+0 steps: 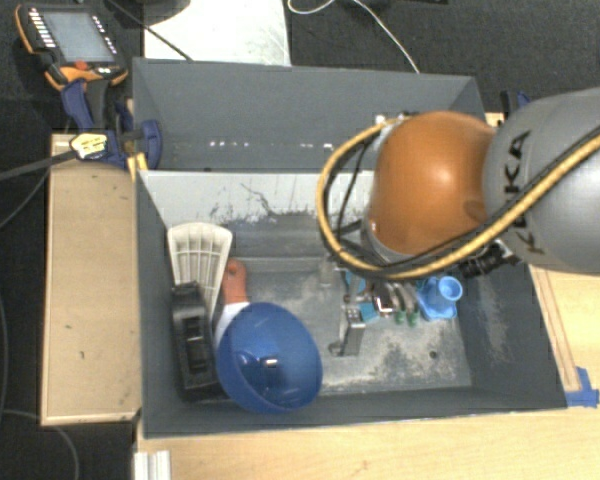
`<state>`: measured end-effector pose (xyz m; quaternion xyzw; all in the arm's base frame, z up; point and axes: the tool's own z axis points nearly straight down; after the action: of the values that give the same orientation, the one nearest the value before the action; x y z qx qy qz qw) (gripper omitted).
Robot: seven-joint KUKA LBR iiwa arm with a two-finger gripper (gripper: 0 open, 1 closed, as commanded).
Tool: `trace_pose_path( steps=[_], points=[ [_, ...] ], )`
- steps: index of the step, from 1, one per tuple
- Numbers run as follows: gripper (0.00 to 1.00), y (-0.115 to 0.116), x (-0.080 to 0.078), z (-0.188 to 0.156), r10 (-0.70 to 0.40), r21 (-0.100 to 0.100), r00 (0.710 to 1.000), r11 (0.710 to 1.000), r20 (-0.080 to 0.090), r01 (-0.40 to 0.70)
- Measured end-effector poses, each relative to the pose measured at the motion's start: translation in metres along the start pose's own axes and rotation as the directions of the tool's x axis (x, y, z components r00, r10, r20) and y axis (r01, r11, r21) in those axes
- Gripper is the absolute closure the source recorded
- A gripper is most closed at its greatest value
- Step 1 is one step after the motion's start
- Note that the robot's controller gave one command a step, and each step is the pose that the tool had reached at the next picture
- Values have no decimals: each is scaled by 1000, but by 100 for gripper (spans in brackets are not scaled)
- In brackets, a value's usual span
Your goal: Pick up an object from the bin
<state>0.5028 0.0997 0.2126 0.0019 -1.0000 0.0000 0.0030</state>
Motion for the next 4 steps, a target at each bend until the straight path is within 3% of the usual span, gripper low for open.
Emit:
trace_pose_path(
  steps=[1,2,3,4],
  points=[
    [0,-1,-2,-5,6,-1,1000,1000,9,-6],
    [0,68,0,122,-152,-1,988,988,7,152],
    [0,70,2,50,-357,2,934,934,17,357],
    [0,135,19,112,-595,1,804,804,8,595]
  ],
)
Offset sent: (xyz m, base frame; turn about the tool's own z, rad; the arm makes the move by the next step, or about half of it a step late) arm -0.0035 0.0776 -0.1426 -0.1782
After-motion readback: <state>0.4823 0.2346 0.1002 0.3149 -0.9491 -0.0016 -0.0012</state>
